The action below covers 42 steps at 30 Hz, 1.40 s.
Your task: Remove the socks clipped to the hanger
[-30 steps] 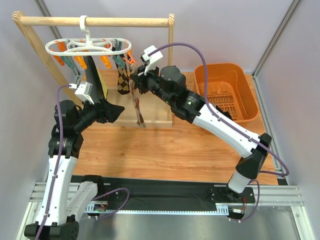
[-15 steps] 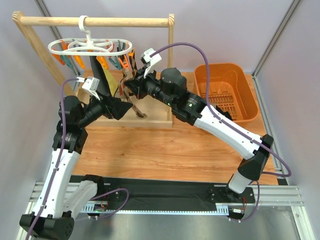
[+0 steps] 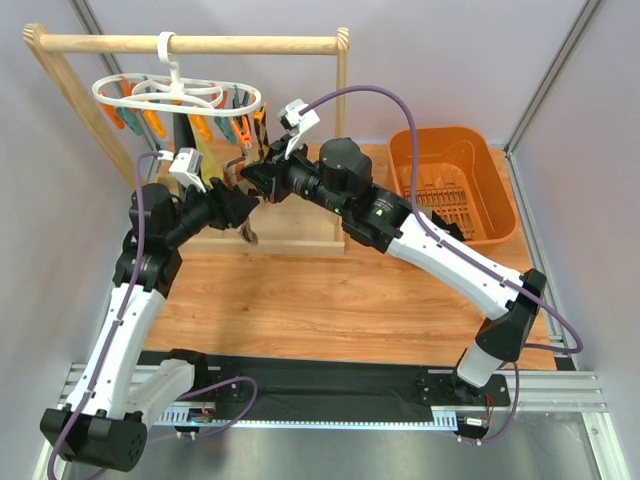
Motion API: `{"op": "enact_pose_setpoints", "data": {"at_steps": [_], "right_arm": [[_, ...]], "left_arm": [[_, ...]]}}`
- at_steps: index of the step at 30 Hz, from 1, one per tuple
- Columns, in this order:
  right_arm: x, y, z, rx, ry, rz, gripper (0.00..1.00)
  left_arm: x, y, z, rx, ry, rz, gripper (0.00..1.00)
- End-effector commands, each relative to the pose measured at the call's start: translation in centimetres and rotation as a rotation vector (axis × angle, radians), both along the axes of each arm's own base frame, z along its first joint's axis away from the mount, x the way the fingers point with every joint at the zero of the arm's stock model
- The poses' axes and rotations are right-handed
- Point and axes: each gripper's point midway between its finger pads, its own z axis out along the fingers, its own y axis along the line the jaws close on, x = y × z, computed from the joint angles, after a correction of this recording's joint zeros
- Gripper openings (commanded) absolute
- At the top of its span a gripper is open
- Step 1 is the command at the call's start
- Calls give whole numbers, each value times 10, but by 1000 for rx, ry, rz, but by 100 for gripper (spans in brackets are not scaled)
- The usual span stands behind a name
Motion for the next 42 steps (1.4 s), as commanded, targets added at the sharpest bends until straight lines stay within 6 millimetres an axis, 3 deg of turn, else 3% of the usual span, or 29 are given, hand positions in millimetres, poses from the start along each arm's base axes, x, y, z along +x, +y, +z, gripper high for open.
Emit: {"op": "enact_pose_setpoints", "data": {"at_steps": [1, 2, 4, 5, 6, 10, 11, 14, 15, 17, 18, 20, 22, 23, 26, 31, 36, 42], "right_arm": [[-10, 2, 21, 70, -20, 30, 0], [-8, 1, 19, 64, -21, 22, 1], [-2, -2, 15, 51, -19, -14, 3], [0, -3, 12, 41, -19, -30, 7], [3, -5, 11, 30, -25, -47, 11], [22, -23, 9, -12, -5, -192, 41], [22, -27, 18, -4, -12, -204, 43], [27, -33, 18, -51, -8, -241, 50], [27, -35, 31, -40, -22, -248, 52], [32, -36, 26, -81, -29, -267, 56], [32, -38, 40, -62, -46, -271, 58], [41, -36, 35, -89, -46, -277, 62], [42, -33, 48, -65, -46, -228, 64], [52, -32, 43, -61, -24, -224, 65], [57, -28, 48, -35, -25, -167, 68], [40, -10, 57, 18, -74, 32, 77], [42, -2, 46, 58, -27, 88, 81], [46, 5, 55, 148, 5, 109, 82]], "left_arm": [[-4, 2, 30, 5, -110, 7, 50], [-6, 1, 30, 4, -111, -2, 32], [-12, 0, 32, -3, -120, -13, 16], [-14, 0, 30, -9, -116, -13, 2], [-17, 0, 32, -12, -121, -13, 0], [-23, 0, 27, -4, -120, -23, 0], [-24, 0, 25, -1, -115, -25, 0], [-28, -1, 22, 2, -113, -39, 0], [-29, -1, 22, 1, -114, -42, 0], [-32, -3, 22, -3, -115, -53, 0], [-34, -3, 23, -4, -121, -56, 0], [-36, -3, 21, -3, -119, -60, 0], [-39, -4, 22, -3, -123, -70, 0], [-39, -4, 21, -3, -120, -71, 0], [-44, -4, 22, -2, -123, -79, 0], [-54, -10, 26, -28, -112, -124, 0], [-65, -23, 30, -99, -62, -211, 0], [-80, -35, 43, -154, -44, -311, 0]]}}
